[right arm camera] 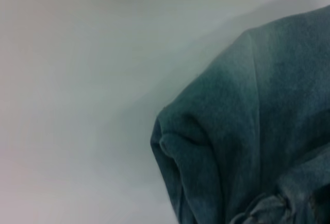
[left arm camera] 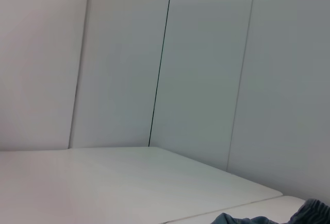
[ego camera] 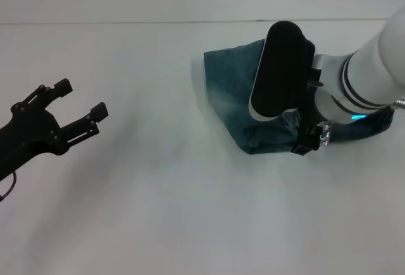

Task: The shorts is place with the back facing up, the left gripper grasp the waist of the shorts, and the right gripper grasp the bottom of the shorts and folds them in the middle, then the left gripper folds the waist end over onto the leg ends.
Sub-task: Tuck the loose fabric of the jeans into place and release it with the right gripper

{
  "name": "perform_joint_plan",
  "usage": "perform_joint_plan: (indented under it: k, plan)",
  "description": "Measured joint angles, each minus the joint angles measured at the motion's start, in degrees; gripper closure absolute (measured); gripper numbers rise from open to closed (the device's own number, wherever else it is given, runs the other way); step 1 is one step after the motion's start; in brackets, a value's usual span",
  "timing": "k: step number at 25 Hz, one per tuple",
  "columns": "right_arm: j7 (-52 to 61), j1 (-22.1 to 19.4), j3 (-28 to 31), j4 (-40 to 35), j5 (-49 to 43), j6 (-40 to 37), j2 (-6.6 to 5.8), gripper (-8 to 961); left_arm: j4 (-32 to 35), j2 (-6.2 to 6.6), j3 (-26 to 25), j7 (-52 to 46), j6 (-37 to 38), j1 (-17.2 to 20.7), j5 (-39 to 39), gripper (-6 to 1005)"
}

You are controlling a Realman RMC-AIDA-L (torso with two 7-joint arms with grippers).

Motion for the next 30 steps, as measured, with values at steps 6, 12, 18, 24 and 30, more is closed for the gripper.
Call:
perform_joint_plan:
  k: [6, 12, 18, 24, 30]
  plan:
    - [2.5, 0.1, -1.1, 2.4, -0.1, 2.9, -0.16, 200, -0.1, 0.0, -0.1, 0.0, 0.0, 0.1, 0.0, 66]
    - [4.5, 0.1, -2.6, 4.1, -0.2, 5.2, -0.38, 270, -0.1, 0.0, -0.4, -0.1, 0.0, 0.0, 0.0, 66]
    - [4.5, -0.1, -2.2, 3.9, -0.2, 5.7, -0.53, 466, -0.1, 0.0, -0.4, -0.1, 0.0, -0.3, 0.0, 66]
    - [4.3, -0.5, -0.5, 2.1, -0.3, 5.6, -0.65, 811, -0.1, 0.0, -0.5, 0.4, 0.0, -0.3, 0.1, 66]
    - [1.1, -0.8, 5.5, -1.5, -0.2, 3.6, -0.73, 835, 0.0, 0.19, -0.6, 2.5, 1.5, -0.2, 2.9, 66]
